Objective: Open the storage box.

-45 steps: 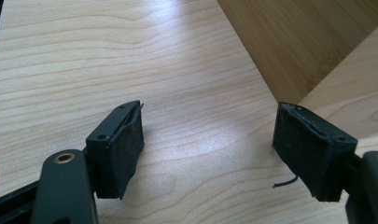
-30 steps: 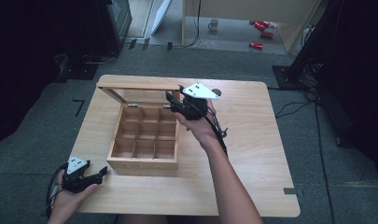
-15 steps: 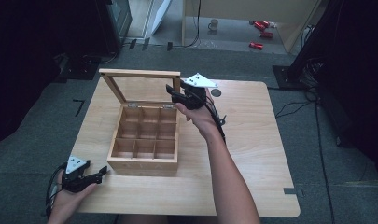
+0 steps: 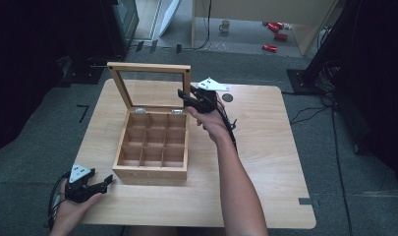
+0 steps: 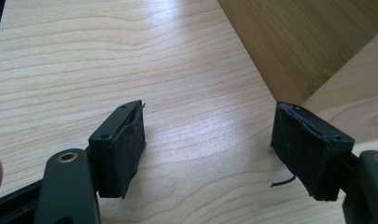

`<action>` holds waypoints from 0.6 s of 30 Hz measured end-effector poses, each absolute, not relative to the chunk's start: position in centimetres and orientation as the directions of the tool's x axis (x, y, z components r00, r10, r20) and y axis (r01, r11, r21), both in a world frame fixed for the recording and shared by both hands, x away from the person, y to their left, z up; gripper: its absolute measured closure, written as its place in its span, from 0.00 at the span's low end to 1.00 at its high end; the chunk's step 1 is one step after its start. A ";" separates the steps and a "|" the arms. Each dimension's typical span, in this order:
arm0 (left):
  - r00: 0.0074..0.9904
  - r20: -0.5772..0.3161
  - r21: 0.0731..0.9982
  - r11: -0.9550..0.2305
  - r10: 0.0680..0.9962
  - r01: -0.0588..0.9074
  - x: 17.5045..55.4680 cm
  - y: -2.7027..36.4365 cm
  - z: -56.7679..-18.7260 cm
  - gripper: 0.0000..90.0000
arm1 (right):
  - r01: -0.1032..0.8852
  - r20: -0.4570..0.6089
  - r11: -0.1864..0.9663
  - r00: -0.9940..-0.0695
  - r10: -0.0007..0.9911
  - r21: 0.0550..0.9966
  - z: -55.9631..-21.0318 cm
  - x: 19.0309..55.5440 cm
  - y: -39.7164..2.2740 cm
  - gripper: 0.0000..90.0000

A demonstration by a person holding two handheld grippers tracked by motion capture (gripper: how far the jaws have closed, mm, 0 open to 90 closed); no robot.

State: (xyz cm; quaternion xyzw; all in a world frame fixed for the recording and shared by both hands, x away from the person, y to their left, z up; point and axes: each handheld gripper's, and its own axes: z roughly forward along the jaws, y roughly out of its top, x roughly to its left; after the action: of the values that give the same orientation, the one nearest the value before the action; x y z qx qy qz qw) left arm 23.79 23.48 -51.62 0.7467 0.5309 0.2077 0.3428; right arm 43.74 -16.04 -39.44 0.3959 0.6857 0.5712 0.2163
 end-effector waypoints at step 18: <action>0.351 -0.059 0.734 -0.197 0.935 0.650 23.8 23.5 -51.6 0.30 | 0.356 0.231 -0.054 -0.477 0.848 0.933 -40.4 47.8 -16.1 0.75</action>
State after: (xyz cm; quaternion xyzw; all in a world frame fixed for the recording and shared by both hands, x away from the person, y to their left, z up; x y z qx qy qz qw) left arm 23.84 23.45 -51.63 0.7458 0.5312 0.2061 0.3452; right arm 47.81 -16.14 -40.40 0.4619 0.6517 0.5600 0.2197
